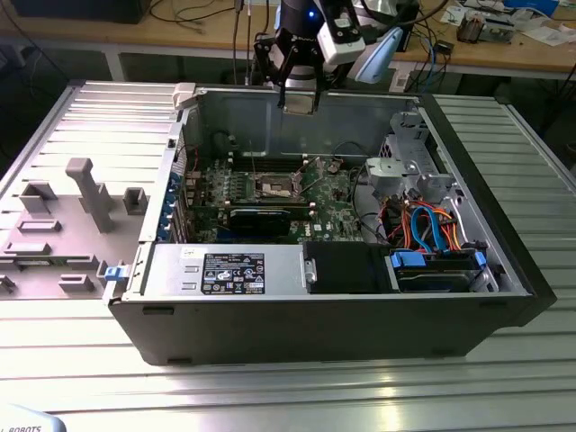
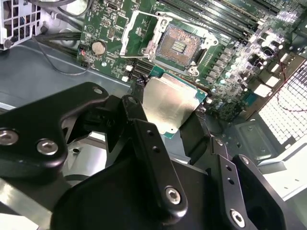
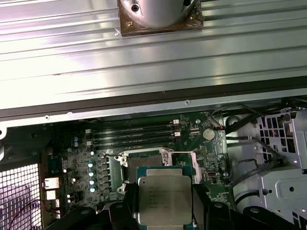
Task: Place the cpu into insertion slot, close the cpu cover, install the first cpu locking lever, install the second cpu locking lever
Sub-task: 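Place the cpu into insertion slot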
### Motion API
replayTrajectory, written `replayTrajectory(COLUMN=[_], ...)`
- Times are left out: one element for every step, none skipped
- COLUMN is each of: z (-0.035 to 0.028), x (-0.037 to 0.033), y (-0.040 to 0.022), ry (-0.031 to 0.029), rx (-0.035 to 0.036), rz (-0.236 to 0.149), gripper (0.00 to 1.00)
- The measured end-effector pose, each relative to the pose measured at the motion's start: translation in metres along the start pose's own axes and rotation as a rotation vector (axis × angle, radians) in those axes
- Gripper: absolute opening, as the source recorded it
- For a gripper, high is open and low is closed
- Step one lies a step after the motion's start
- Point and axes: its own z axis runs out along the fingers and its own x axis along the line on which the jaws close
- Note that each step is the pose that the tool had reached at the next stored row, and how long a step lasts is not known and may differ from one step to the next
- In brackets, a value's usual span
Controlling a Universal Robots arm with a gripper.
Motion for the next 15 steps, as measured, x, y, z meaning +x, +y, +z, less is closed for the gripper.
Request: replayTrajectory(z=[0.0, 0.0001, 0.0001, 0.0, 0.0, 0.0001, 0.0, 0.0, 0.0, 0.0, 0.0, 0.0, 0.0, 0.0, 0.0], x=[0.0, 0.0, 0.0, 0.0, 0.0, 0.0, 0.0, 0.0, 0.0, 0.0, 0.0, 0.0, 0.0, 0.0, 0.0], y=[0.0, 0.0, 0.0, 0.0, 0.0, 0.0, 0.0, 0.0, 0.0, 0.0, 0.0, 0.0, 0.0, 0.0, 0.0], ry=[-0.0007, -0.0009, -0.0011, -0.0011, -0.0011, -0.0011, -0.0011, -0.0011, -0.0011, -0.0011, -0.0012, -0.0012, -0.0012, -0.0014, -0.002], rx=[-0.0001, -0.0002, -0.0003, -0.0002, -0.0002, -0.0003, -0.0002, -0.0002, -0.0002, -0.0002, -0.0002, -0.0002, -0.0003, -0.0002, 0.0], rz=[0.007, 0.01, 0.012, 0.012, 0.012, 0.012, 0.012, 0.012, 0.012, 0.012, 0.013, 0.013, 0.013, 0.015, 0.021], gripper=[0.54, 0.54, 0.54, 0.54, 0.54, 0.54, 0.54, 0.54, 0.54, 0.54, 0.54, 0.54, 0.54, 0.54, 0.54])
